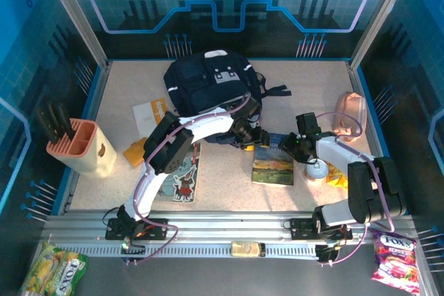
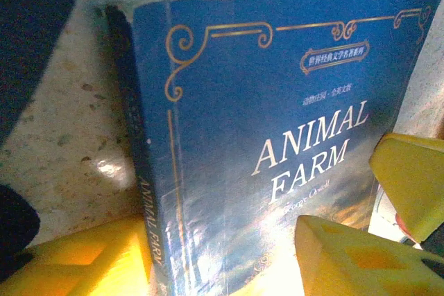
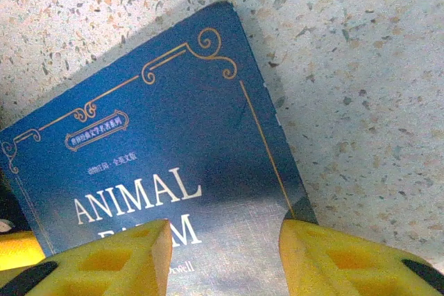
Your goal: Pack books, pencil case, and school supplies into a backpack
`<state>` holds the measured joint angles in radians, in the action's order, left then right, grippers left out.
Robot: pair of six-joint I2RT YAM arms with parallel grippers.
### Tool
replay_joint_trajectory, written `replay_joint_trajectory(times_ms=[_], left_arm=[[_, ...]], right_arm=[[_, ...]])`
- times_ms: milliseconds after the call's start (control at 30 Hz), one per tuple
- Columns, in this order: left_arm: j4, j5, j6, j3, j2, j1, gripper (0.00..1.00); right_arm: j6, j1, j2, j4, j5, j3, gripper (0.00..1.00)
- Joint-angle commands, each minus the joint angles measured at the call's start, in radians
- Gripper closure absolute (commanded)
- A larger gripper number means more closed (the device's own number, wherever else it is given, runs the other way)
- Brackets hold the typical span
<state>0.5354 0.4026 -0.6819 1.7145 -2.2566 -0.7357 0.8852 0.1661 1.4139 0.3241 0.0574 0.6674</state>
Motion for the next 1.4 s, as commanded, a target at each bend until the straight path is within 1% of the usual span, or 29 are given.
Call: replay_joint_trajectory(times_ms=[0,167,300,467,667,800,900,1000,1067,1133,1167,1267,1367], left_arm=[[-0.085,0.101,-0.021,-0.010,0.077,-0.011,0.49],[-0.113,0.088,-0.036,-0.061,0.154,-0.010,0.55],[-0.134,0.078,-0.038,-0.091,0.177,-0.010,0.58],[-0.179,0.112,-0.056,-0.104,0.161,-0.010,0.57],[-0.197,0.110,-0.060,-0.103,0.141,-0.011,0.57],[-0.211,0.117,-0.069,-0.100,0.129,-0.010,0.59],[-0.214,0.106,-0.070,-0.099,0.131,-0.009,0.64],[-0.212,0.092,-0.071,-0.098,0.134,-0.009,0.72],[-0.202,0.080,-0.073,-0.095,0.137,-0.008,0.81],[-0.195,0.068,-0.070,-0.097,0.149,-0.004,0.87],[-0.190,0.055,-0.068,-0.101,0.164,-0.001,0.90],[-0.197,0.020,-0.061,-0.131,0.228,0.023,0.96],[-0.235,0.002,-0.076,-0.187,0.317,0.062,0.98]], right_arm=[[0.026,-0.011,0.019,0.023,0.035,-0.029,0.54],[0.040,-0.017,0.013,0.029,0.027,-0.035,0.55],[0.044,-0.018,0.014,0.020,0.031,-0.039,0.55],[0.054,-0.021,0.026,-0.032,0.075,-0.052,0.56],[0.080,-0.029,0.032,-0.085,0.125,-0.075,0.56],[0.092,-0.039,0.037,-0.122,0.158,-0.089,0.56],[0.093,-0.044,0.039,-0.132,0.163,-0.095,0.56],[0.088,-0.052,0.032,-0.142,0.170,-0.101,0.56],[0.084,-0.058,0.019,-0.150,0.176,-0.104,0.55],[0.076,-0.068,-0.002,-0.153,0.181,-0.104,0.54],[0.071,-0.074,-0.017,-0.157,0.186,-0.104,0.53],[0.061,-0.093,-0.073,-0.181,0.205,-0.103,0.48],[0.074,-0.100,-0.130,-0.239,0.257,-0.099,0.38]])
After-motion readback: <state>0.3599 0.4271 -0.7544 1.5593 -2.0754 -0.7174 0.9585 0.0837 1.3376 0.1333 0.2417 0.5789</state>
